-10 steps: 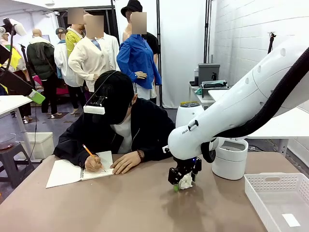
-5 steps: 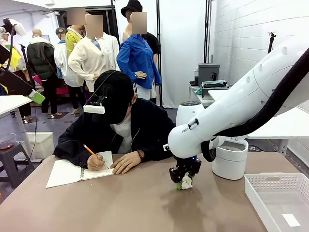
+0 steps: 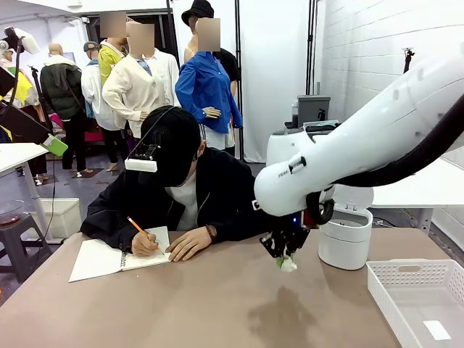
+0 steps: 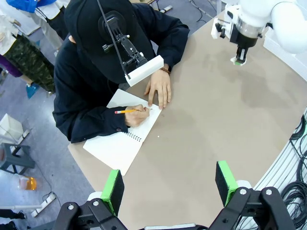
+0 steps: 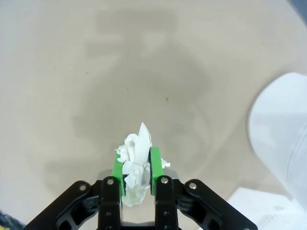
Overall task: Sort the paper based on its condition.
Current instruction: If a person hands you a paper, place it in the Organizing basket , and if it's crumpled, put it in the Trash can.
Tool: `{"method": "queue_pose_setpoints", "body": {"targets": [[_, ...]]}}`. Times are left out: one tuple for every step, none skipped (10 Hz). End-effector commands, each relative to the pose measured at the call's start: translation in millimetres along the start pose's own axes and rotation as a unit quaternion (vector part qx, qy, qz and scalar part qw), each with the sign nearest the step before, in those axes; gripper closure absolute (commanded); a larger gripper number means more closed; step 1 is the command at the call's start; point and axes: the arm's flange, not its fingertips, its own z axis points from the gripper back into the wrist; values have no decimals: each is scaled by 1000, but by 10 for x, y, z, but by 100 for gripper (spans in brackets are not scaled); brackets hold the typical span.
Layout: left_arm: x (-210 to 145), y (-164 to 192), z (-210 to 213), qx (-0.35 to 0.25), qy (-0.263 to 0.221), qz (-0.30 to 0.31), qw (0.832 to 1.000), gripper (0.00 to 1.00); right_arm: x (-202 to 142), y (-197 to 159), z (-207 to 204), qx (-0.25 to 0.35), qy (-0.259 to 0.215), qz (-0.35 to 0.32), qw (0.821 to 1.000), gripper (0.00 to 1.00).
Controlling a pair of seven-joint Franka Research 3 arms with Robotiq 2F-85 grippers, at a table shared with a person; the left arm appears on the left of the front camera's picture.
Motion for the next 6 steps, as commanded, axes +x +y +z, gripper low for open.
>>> {"method": "queue_pose_setpoints", "body": {"targets": [[1,-3,4,1,1,0,1000,0,-14,-20,364,-32,-20,-6,999,75],[1,-3,4,1,1,0,1000,0,10,-66,617,-40,-35,-5,999,75],[1,-3,4,1,1,0,1000,0,53,-137,871,-45,-54,-4,998,75],[1,-3,4,1,1,0,1000,0,135,-252,1062,-52,-72,-13,996,75],[1,-3,4,1,1,0,1000,0,214,-377,1184,-66,-85,-20,994,75],[1,-3,4,1,1,0,1000,0,285,-514,1276,-69,-95,-29,993,75]]}}
